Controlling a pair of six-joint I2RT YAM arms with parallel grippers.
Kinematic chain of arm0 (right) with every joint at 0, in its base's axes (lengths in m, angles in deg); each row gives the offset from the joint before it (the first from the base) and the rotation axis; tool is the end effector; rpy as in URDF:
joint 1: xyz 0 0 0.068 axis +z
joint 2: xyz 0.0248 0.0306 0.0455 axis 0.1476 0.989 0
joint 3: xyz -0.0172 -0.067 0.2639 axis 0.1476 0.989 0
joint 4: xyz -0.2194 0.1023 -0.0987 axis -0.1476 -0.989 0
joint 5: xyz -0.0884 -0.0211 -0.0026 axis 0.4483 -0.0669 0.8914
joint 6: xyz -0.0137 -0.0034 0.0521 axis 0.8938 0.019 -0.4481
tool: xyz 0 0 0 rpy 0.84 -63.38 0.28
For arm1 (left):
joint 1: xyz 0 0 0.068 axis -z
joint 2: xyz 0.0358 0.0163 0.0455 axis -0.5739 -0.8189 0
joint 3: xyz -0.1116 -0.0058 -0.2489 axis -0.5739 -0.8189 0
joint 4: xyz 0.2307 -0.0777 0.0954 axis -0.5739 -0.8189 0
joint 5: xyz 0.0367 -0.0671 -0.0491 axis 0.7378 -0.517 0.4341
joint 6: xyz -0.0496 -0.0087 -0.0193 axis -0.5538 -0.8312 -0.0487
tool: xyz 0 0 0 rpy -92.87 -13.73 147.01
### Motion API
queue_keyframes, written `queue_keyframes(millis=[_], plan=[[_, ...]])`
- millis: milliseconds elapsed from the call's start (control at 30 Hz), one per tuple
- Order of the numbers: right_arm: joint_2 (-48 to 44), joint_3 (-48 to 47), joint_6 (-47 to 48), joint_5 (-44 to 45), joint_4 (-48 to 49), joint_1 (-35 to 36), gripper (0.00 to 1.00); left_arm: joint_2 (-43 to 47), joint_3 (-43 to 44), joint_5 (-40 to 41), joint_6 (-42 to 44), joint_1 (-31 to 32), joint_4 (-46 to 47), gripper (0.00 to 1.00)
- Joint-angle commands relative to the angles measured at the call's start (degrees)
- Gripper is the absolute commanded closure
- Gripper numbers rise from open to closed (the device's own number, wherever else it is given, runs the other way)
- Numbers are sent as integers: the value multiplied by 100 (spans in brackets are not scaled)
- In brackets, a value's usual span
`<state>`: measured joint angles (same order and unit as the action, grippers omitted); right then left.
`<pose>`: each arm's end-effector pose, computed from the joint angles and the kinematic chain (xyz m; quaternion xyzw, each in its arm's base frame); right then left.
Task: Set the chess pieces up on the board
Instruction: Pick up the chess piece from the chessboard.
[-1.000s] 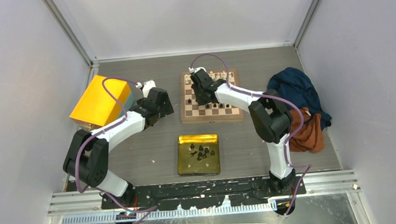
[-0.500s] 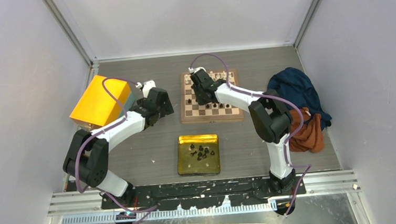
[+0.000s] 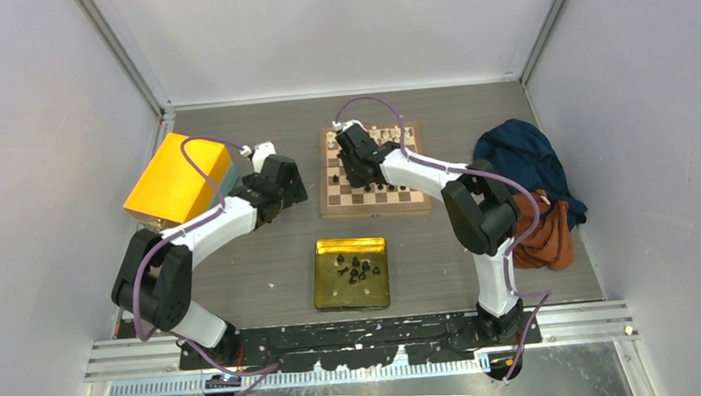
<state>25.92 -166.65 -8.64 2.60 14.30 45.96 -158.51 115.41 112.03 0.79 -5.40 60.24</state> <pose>0.3521 0.2611 0.1977 -0.1713 0.9256 0.0533 0.3334 0.2845 -0.1444 0.2096 -0.1513 0.8994 -0.0328 0.4088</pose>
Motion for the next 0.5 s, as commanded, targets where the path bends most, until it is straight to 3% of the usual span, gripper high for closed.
queue_keyframes(millis=[0,467], plan=[[-493,106,-91,29,154,64,98,226,108,185,-4,26,177,18],[-527,299,-184,-19,248,103,98,245,80,166,-13,26,177,18]])
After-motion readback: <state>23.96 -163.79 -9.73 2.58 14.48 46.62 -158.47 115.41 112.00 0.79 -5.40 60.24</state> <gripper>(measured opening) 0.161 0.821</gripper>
